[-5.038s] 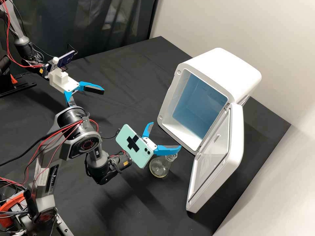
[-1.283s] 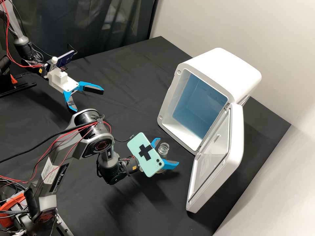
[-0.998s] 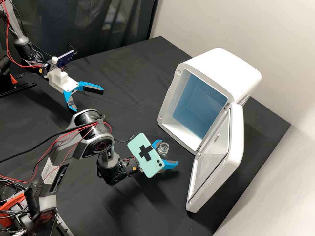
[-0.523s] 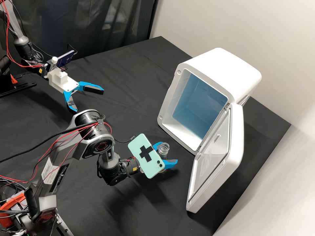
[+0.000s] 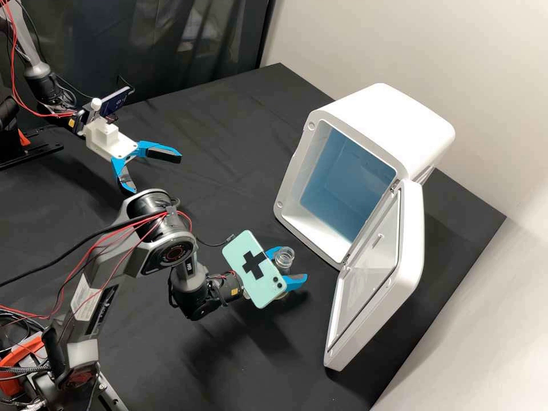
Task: Place the flask in the incubator
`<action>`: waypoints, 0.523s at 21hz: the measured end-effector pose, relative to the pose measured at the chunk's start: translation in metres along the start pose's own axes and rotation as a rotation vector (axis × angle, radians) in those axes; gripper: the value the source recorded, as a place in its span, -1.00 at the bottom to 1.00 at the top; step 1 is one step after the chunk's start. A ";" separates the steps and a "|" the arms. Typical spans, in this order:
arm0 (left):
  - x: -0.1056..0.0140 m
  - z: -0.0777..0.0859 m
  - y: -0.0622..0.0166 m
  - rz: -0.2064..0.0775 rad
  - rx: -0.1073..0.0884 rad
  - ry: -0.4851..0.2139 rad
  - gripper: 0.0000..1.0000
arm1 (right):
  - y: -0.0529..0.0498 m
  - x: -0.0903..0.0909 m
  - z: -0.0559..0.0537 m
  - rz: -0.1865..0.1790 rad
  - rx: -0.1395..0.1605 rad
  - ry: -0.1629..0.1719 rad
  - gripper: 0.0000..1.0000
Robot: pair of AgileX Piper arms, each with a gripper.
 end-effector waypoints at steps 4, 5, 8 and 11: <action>0.000 0.000 0.0000 0.000 0.000 0.001 1.00 | 0.007 0.014 -0.028 0.015 0.008 0.032 -1.00; 0.000 0.000 0.0000 0.000 0.000 0.001 1.00 | 0.010 0.018 -0.036 0.028 0.012 0.050 -1.00; 0.000 0.000 0.0000 0.000 0.000 0.001 1.00 | 0.015 0.029 -0.056 0.049 0.034 0.076 -1.00; 0.000 0.000 0.0000 0.000 0.000 0.001 1.00 | 0.017 0.039 -0.074 0.053 0.060 0.085 -1.00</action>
